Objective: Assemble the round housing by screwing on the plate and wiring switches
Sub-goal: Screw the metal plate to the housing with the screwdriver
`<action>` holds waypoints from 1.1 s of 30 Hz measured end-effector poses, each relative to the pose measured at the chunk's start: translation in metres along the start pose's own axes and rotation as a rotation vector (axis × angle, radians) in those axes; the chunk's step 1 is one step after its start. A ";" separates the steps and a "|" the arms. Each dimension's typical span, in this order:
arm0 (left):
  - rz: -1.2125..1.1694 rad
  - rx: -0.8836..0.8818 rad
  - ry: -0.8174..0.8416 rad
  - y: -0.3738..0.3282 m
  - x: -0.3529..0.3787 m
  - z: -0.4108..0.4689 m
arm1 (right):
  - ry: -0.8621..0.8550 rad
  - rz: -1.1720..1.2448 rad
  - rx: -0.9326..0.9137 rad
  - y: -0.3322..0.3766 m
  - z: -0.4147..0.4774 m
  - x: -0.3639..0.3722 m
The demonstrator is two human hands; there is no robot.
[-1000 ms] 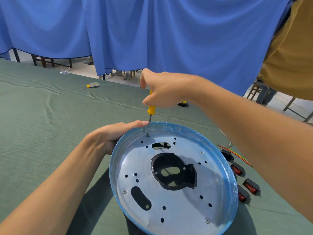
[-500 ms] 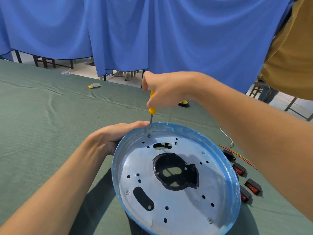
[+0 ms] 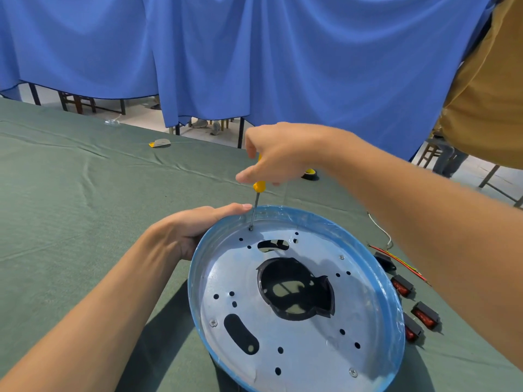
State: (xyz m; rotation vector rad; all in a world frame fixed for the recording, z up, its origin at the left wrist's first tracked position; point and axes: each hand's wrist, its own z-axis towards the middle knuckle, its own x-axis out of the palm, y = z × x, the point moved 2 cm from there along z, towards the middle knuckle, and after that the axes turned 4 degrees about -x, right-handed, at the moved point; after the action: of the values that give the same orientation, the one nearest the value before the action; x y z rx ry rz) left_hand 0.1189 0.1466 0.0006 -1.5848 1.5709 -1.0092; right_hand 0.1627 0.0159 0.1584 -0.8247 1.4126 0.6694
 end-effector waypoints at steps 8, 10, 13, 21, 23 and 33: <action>0.017 0.002 -0.023 0.000 0.000 0.000 | -0.079 -0.029 0.030 0.003 0.002 0.004; 0.018 -0.002 -0.017 0.000 0.000 0.000 | -0.022 -0.072 0.030 0.002 0.000 0.001; 0.031 -0.004 -0.018 -0.001 0.001 -0.001 | 0.020 -0.082 -0.017 0.004 -0.005 -0.003; 0.033 -0.006 -0.016 -0.001 0.002 -0.001 | 0.059 -0.038 -0.154 0.000 -0.019 -0.008; 0.021 -0.002 -0.018 -0.002 0.002 -0.001 | 0.020 -0.046 -0.186 0.002 -0.017 -0.006; 0.028 0.006 -0.011 -0.001 0.001 0.001 | 0.067 -0.219 -0.052 0.004 -0.006 -0.003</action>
State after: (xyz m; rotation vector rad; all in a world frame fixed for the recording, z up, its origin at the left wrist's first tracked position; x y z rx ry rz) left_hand 0.1198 0.1453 0.0011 -1.5573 1.5772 -0.9880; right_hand 0.1556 0.0135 0.1608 -1.0344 1.3452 0.5158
